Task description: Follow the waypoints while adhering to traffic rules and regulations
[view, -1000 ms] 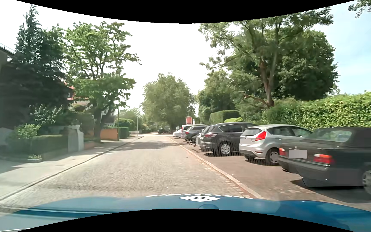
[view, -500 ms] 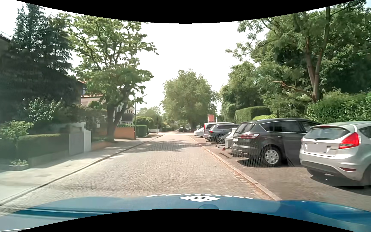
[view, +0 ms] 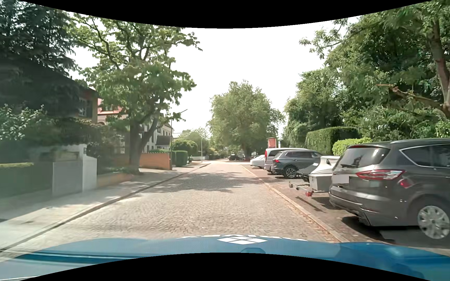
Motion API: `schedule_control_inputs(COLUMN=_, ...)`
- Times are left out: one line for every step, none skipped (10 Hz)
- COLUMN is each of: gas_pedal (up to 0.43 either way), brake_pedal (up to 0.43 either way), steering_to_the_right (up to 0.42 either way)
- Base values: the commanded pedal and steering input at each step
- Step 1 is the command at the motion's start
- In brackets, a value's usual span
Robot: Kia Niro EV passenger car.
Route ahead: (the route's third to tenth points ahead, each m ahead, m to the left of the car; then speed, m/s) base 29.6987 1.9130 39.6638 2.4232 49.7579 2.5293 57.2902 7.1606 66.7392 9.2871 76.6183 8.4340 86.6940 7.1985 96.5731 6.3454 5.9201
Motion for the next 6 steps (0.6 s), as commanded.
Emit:
schedule_control_inputs(gas_pedal=0.150, brake_pedal=0.000, steering_to_the_right=-0.021)
schedule_control_inputs(gas_pedal=0.138, brake_pedal=0.000, steering_to_the_right=-0.020)
schedule_control_inputs(gas_pedal=0.138, brake_pedal=0.000, steering_to_the_right=-0.017)
schedule_control_inputs(gas_pedal=0.138, brake_pedal=0.000, steering_to_the_right=-0.012)
schedule_control_inputs(gas_pedal=0.138, brake_pedal=0.000, steering_to_the_right=-0.007)
schedule_control_inputs(gas_pedal=0.138, brake_pedal=0.000, steering_to_the_right=-0.006)
